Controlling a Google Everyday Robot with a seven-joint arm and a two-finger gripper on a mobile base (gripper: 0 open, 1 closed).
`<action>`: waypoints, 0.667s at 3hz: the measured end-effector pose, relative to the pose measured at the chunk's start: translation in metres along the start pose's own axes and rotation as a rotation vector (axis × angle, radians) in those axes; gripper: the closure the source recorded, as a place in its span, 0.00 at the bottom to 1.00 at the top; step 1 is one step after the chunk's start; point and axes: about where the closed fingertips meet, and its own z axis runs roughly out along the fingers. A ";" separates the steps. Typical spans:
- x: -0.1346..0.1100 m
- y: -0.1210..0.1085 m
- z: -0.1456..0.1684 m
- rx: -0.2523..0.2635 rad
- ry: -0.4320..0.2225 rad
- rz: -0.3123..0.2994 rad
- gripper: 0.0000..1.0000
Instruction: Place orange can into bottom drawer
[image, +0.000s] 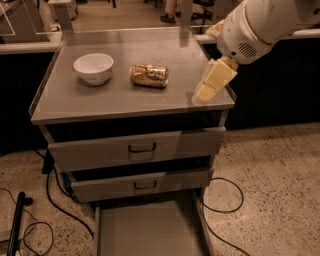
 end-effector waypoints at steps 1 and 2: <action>0.000 0.000 0.000 0.000 0.000 0.000 0.00; -0.007 -0.006 0.013 -0.012 -0.033 0.000 0.00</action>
Offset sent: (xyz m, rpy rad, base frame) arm 0.0360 0.0265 -0.0125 0.0945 0.0081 0.0496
